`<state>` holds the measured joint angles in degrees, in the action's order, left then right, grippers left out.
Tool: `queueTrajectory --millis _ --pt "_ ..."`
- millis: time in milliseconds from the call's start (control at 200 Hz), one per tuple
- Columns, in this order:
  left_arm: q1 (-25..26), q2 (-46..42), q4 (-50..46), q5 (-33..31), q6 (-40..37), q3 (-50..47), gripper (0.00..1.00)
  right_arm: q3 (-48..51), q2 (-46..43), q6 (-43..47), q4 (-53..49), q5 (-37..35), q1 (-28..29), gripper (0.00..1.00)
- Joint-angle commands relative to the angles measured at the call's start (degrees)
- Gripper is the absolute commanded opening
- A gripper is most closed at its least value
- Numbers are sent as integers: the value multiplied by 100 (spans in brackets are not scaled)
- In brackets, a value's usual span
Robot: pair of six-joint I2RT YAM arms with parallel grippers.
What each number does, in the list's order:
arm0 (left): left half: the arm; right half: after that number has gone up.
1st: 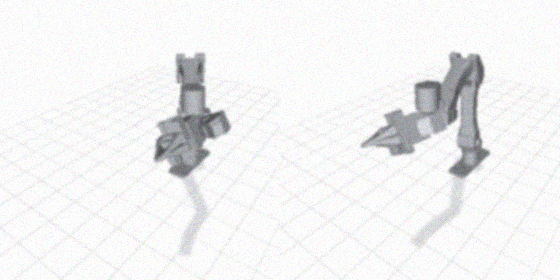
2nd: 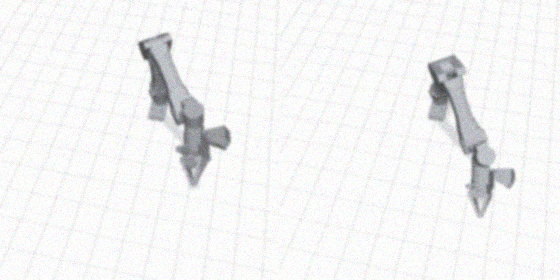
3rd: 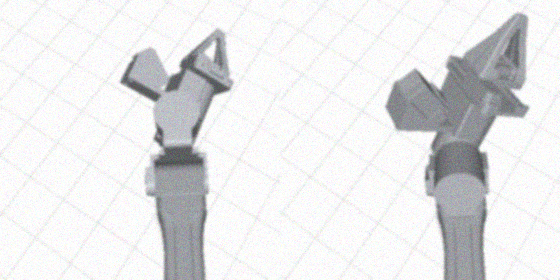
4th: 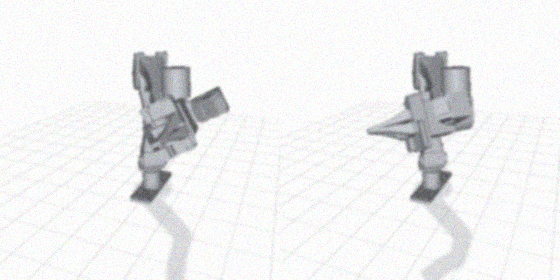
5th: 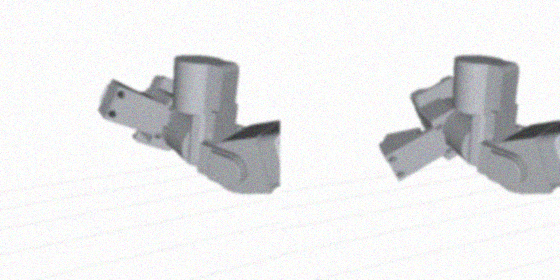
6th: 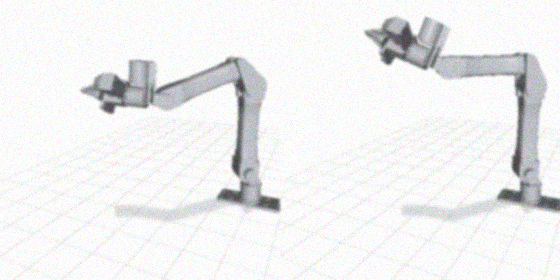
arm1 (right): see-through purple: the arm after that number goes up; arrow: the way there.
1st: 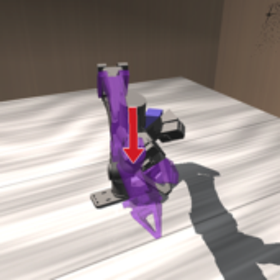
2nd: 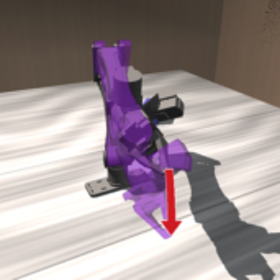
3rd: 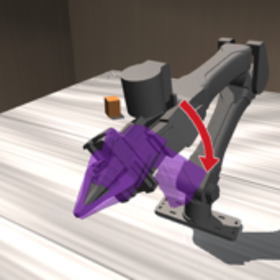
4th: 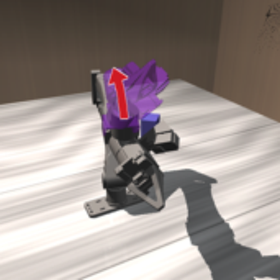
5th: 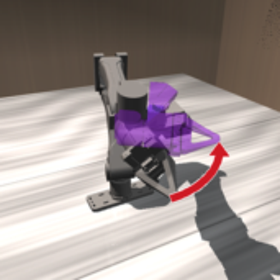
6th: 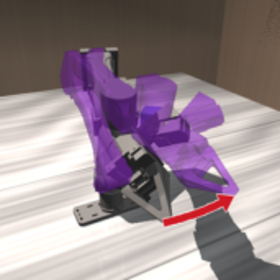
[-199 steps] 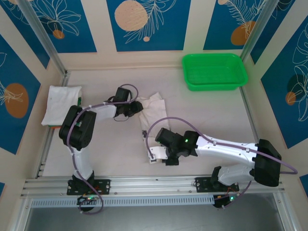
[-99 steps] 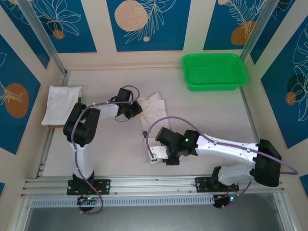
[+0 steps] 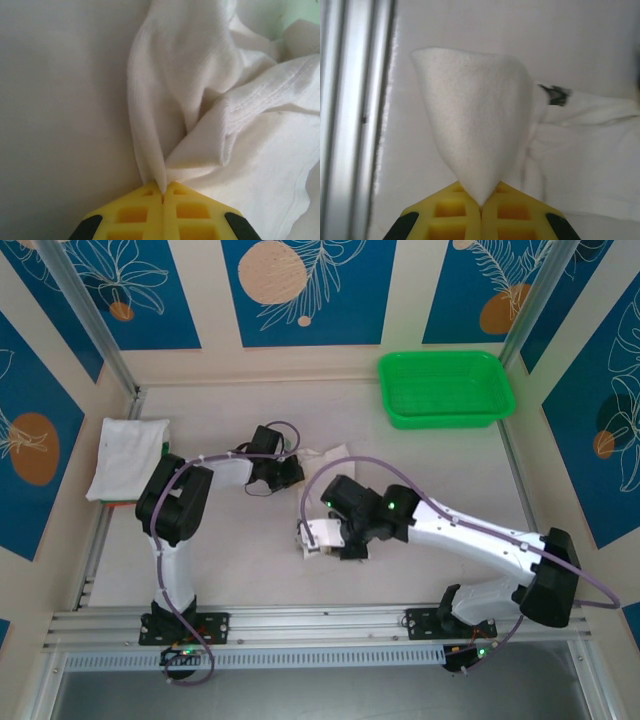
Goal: Fold and stack the t-shirts
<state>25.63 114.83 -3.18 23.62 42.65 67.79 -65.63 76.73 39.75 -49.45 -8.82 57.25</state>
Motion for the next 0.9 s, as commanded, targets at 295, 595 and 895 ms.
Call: queueTrajectory --millis 295,595,895 --pt "-168 41 48 500 -280 -380 0 -1380 1534 1304 392 -22 -1439 0" --pt "-277 325 250 740 -229 -377 0 -2023 2343 1616 606 545 -2016 0" --pt "-332 495 200 675 -354 -393 0 -2946 3342 1800 669 583 -2315 0"
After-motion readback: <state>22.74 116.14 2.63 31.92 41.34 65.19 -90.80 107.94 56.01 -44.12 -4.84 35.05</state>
